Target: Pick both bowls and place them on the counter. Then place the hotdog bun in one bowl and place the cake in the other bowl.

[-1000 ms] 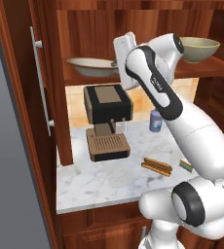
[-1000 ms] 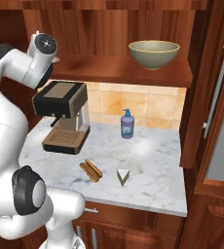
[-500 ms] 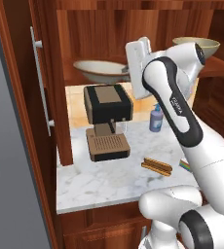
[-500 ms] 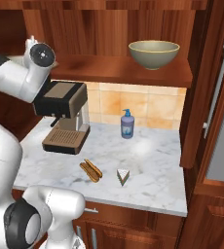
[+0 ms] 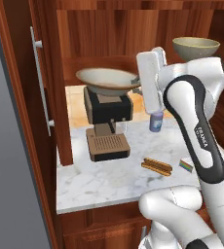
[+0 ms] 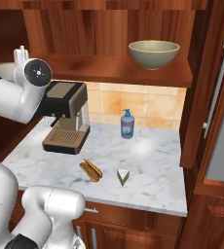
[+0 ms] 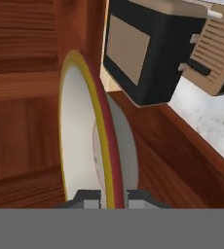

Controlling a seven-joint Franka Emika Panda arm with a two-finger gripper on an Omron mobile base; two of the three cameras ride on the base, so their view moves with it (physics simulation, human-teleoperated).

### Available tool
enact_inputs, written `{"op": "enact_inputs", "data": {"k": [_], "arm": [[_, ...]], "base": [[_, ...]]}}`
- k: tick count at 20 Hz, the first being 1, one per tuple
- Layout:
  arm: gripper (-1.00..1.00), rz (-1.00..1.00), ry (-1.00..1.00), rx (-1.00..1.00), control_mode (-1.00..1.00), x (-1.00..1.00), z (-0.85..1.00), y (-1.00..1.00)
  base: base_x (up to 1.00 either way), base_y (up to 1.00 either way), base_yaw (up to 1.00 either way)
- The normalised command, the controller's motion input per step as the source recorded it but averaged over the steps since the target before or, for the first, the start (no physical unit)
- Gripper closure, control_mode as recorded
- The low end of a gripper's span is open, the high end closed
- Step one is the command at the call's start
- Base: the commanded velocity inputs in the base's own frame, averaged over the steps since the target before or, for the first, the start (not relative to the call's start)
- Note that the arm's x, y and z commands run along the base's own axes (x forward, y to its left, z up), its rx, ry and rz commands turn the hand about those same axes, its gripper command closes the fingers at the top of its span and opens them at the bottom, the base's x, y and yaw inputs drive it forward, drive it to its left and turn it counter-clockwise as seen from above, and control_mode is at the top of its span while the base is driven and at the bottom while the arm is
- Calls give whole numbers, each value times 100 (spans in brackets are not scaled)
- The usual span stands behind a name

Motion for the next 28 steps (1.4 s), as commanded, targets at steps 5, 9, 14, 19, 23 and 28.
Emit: {"op": "enact_inputs", "data": {"k": [5, 9, 14, 19, 23, 28], "arm": [[100, 5, -3, 0, -100, -54, -19, -9], [100, 8, -2, 0, -100, -37, -33, -7], [100, 16, -4, 0, -100, -33, -40, -3], [100, 21, -7, 0, -100, -8, -53, 0], [100, 21, -15, 0, -100, 12, -50, -1], [100, 21, -17, -2, -100, 20, -45, -2]], "base": [[0, 0, 0], [0, 0, 0], [0, 0, 0], [0, 0, 0], [0, 0, 0], [0, 0, 0]]}}
